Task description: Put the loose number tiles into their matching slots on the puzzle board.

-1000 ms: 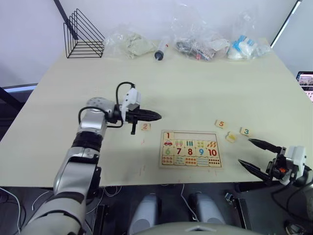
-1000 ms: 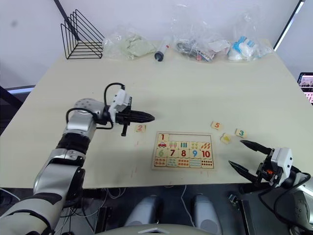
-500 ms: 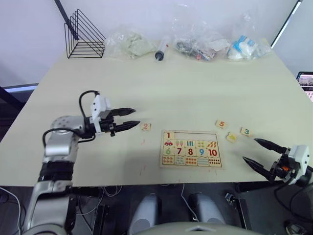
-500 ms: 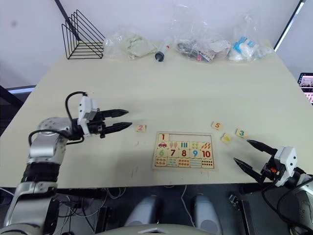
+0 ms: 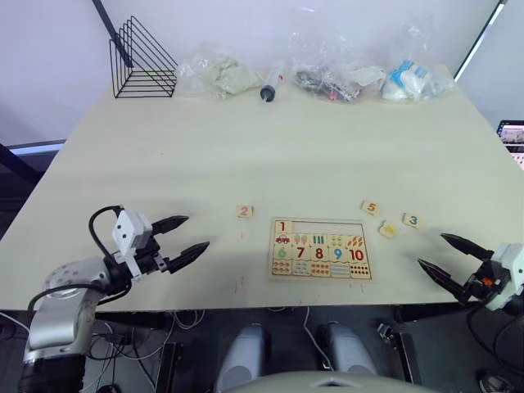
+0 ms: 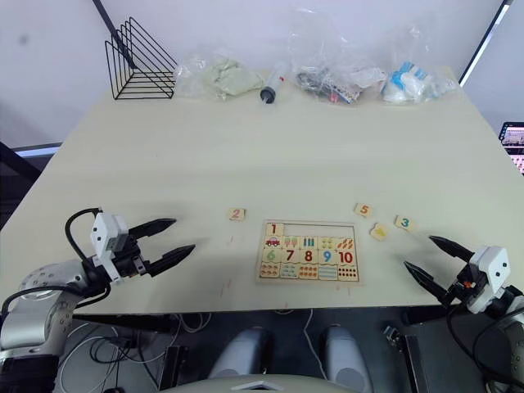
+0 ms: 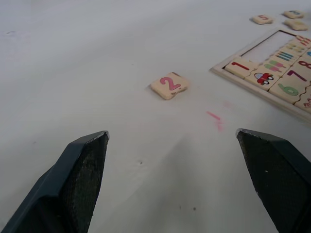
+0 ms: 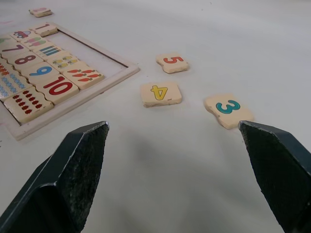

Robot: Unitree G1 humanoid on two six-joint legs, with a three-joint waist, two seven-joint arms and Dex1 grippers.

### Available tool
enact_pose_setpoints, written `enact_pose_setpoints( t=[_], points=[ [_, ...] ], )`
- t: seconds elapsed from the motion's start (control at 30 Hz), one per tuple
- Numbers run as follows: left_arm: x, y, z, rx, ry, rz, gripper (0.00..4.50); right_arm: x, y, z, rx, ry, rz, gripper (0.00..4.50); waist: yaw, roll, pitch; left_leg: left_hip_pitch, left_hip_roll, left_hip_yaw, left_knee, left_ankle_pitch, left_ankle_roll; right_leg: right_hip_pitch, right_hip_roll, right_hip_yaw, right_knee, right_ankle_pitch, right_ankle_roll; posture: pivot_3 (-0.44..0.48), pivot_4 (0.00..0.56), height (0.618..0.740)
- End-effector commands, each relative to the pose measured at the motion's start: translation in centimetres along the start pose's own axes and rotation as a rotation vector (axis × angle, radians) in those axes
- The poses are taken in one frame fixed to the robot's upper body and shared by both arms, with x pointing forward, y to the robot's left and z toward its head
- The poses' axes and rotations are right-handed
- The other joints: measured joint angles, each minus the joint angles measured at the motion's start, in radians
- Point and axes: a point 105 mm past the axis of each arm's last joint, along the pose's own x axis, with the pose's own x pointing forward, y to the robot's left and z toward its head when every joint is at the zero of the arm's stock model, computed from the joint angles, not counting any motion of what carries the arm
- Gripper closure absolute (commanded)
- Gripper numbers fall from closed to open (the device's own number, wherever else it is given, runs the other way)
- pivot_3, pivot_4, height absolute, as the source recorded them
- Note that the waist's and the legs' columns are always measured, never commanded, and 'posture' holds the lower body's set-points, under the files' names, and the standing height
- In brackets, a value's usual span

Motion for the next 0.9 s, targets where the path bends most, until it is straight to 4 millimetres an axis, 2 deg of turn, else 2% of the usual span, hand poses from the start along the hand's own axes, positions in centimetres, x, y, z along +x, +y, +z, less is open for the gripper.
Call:
enact_pose_setpoints(
  t=[0.03,0.1,0.4,0.9],
  points=[
    [-1.5,0.2,0.0,0.015,-0.008,0.084,0.05,-1.1,-1.5,0.7,-0.042,-0.005,-0.061,0.0,-0.001,0.0,0.0,0.0,0.0,0.0,0.0,0.0,0.0,0.0,0.0,0.0,0.0,0.0,0.0,0.0,0.15,0.74],
    [-1.7,-0.4,-0.7,-0.001,-0.006,0.107,0.05,-1.4,-2.1,0.4,-0.039,0.012,-0.08,0.0,-0.001,0.0,0.0,0.0,0.0,0.001,-0.001,0.0,0.0,0.0,0.0,0.001,-0.001,0.0,0.0,0.0,0.15,0.74],
    [-1.4,-1.3,-0.5,-0.046,-0.051,0.124,0.05,-1.1,-2.2,-0.1,-0.027,0.022,-0.057,0.0,0.002,0.0,0.0,0.0,0.0,0.002,0.0,0.0,0.0,0.0,0.0,0.001,-0.001,-0.001,-0.001,0.0,0.15,0.74],
    [-1.1,-0.6,-0.4,-0.03,-0.042,0.138,0.05,-0.9,-1.7,0.4,-0.045,-0.001,-0.037,0.0,0.0,0.0,0.0,0.0,0.0,0.002,-0.001,0.0,0.0,0.0,0.0,0.001,-0.001,-0.001,-0.001,0.0,0.15,0.74]
  ],
)
